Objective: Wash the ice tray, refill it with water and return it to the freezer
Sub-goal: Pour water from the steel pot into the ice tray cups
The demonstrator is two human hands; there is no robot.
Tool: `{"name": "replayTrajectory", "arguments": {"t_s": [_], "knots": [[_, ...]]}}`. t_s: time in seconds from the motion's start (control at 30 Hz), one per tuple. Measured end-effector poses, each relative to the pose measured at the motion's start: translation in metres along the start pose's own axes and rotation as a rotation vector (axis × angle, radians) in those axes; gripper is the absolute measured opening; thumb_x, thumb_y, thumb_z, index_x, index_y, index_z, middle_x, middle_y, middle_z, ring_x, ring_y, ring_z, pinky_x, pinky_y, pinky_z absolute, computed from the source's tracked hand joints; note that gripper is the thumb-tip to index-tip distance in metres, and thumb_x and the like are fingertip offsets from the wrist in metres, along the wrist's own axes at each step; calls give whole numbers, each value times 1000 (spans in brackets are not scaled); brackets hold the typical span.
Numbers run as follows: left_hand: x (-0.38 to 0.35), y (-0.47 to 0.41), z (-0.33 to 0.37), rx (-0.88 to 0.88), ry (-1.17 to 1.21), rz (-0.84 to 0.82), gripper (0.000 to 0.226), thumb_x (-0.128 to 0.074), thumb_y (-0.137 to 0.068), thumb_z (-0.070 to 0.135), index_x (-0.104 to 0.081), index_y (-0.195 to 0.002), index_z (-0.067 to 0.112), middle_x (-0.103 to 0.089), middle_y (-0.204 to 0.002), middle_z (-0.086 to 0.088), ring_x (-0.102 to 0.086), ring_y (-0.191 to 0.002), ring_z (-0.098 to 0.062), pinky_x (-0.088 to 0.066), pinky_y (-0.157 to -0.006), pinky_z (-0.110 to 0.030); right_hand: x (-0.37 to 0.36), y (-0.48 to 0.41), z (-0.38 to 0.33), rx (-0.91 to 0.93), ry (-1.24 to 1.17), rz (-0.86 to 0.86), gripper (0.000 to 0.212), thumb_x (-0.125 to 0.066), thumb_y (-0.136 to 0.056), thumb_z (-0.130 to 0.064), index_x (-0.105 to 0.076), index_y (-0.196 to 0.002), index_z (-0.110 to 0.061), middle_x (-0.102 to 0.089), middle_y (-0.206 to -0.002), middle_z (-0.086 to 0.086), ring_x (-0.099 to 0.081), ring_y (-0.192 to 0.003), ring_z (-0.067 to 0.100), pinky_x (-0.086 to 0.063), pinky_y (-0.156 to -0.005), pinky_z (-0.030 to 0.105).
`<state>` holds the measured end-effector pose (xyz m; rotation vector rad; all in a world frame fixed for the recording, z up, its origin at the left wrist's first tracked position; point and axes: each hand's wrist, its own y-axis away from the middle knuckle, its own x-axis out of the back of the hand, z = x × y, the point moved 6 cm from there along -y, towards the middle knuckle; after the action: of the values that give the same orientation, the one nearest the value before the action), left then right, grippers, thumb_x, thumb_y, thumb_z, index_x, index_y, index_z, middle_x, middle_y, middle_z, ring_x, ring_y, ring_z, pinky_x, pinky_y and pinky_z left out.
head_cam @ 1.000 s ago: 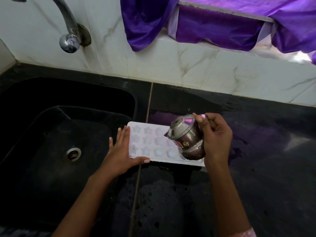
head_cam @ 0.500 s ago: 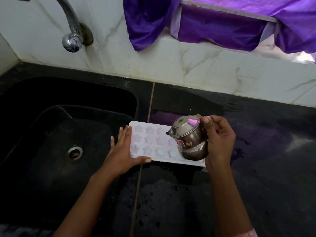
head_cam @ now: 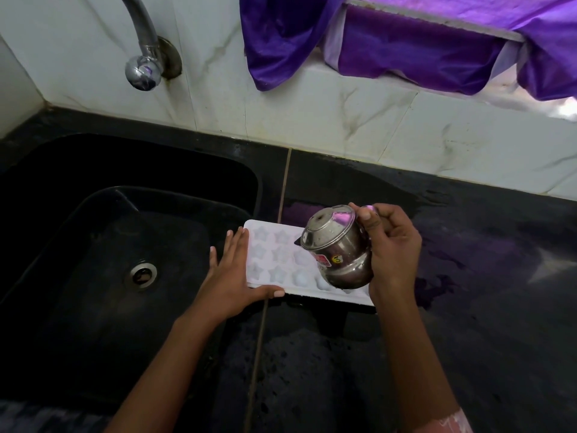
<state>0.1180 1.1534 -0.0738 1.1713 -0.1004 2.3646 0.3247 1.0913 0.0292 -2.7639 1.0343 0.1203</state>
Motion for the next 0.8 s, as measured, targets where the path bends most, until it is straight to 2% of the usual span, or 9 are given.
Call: {"name": "replayTrajectory", "arguments": {"t_s": [0.13, 0.23, 0.43, 0.53, 0.6, 0.67, 0.7, 0.8], "knots": [[0, -1, 0, -11, 2, 0, 138, -57, -50, 83, 14, -147, 16, 17, -156, 5, 29, -131, 1, 19, -111, -34, -6, 1, 2, 16, 42, -27, 13, -68, -77, -9, -62, -73, -19, -71, -69, -5, -67, -74, 11, -53, -69, 19], [0, -1, -1, -15, -2, 10, 138, -40, -41, 87, 14, -147, 16, 17, -156, 5, 29, -132, 0, 19, -110, -34, -9, 2, 2, 33, 83, -47, 14, -69, -77, -11, -63, -72, -23, -71, -71, -3, -67, -77, 15, -53, -70, 22], [-1, -2, -3, -22, 0, 17, 138, -37, -41, 86, 15, -147, 16, 17, -156, 5, 28, -132, 0, 19, -109, -31, -12, 2, -3, 77, 159, -59, 15, -70, -78, -12, -62, -73, -24, -70, -69, -8, -66, -74, 11, -53, -69, 22], [-1, -1, -1, -31, 1, 7, 136, -51, -49, 84, 15, -147, 15, 18, -156, 4, 28, -133, -1, 18, -110, -31, -13, 2, -6, 92, 171, -59, 14, -69, -78, -11, -62, -74, -23, -69, -68, -10, -66, -74, 9, -53, -69, 21], [-1, 0, -2, -23, 2, 0, 129, -63, -61, 71, 14, -147, 15, 18, -156, 4, 28, -134, -2, 18, -112, -32, -13, 2, -7, 96, 177, -64, 13, -69, -78, -11, -62, -74, -22, -70, -69, -10, -67, -74, 9, -53, -69, 21], [-1, 0, -2, -15, 2, 1, 125, -65, -64, 66, 14, -147, 15, 18, -156, 4, 28, -132, -1, 18, -111, -32, -13, 2, -6, 96, 182, -67, 14, -69, -78, -12, -62, -74, -23, -70, -70, -8, -67, -75, 12, -54, -70, 23], [0, 0, -1, -13, 2, 1, 128, -65, -62, 70, 14, -147, 16, 18, -156, 4, 29, -132, 0, 18, -111, -31, -13, 3, -6, 91, 179, -66, 14, -69, -78, -12, -63, -73, -24, -70, -70, -7, -67, -76, 13, -54, -71, 25], [0, 0, 0, -18, -12, 15, 137, -44, -44, 87, 12, -147, 17, 16, -156, 5, 29, -130, 1, 19, -109, -30, -12, 3, -1, 52, 143, -45, 14, -70, -77, -13, -63, -73, -24, -71, -71, -5, -68, -78, 16, -53, -73, 27]]}}
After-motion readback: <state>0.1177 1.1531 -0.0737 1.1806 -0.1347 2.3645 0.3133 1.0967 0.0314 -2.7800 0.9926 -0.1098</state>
